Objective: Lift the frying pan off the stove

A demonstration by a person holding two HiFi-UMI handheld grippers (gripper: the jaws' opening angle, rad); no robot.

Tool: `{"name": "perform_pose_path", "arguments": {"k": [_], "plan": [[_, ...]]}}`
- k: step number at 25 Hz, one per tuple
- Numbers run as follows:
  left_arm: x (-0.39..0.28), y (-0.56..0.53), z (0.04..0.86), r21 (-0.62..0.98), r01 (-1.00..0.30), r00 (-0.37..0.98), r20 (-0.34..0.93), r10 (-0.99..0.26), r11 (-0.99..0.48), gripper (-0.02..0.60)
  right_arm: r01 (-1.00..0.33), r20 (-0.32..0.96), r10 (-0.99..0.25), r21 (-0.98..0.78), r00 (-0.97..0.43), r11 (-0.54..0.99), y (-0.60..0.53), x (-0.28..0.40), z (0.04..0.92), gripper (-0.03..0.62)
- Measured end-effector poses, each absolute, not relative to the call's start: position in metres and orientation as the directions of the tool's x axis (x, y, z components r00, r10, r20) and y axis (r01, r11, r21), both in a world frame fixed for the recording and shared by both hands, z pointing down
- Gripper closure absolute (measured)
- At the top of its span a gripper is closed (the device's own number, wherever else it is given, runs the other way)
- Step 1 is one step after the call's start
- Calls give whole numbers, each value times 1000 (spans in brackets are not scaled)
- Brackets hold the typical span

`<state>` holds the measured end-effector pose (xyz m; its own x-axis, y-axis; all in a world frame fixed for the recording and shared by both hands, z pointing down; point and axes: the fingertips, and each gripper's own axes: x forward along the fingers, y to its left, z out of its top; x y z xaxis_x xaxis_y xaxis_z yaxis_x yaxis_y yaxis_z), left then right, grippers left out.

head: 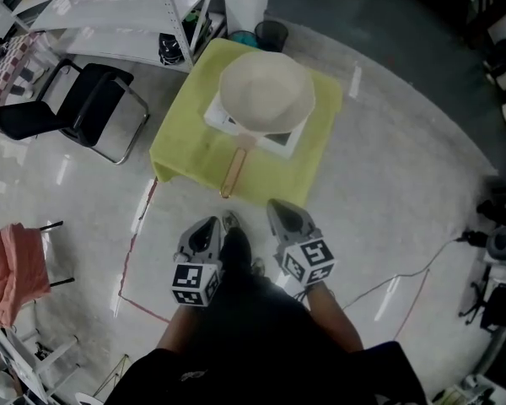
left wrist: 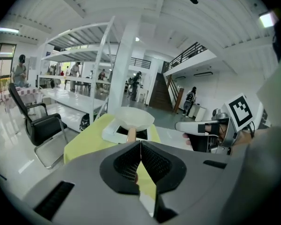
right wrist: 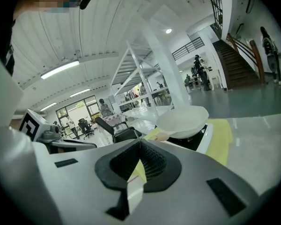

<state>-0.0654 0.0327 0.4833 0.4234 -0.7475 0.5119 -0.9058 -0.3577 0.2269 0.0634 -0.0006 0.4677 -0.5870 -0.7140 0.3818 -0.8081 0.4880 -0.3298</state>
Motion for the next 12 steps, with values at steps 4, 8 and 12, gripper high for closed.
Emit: {"name": "perform_pose_path", "arguments": {"k": [4, 8, 12], "plan": [[-82, 0, 489, 249, -888, 459, 518, -722, -386, 537, -823, 434, -701, -335, -566, 458, -27, 58, 482, 579], [-98, -35, 498, 250, -878, 477, 517, -711, -407, 537, -838, 480, -688, -345, -545, 423, -50, 54, 497, 579], [-97, -56, 512, 316, -842, 539, 530, -655, -437, 537, -839, 493, -681, -374, -541, 395, -64, 52, 503, 579]]}}
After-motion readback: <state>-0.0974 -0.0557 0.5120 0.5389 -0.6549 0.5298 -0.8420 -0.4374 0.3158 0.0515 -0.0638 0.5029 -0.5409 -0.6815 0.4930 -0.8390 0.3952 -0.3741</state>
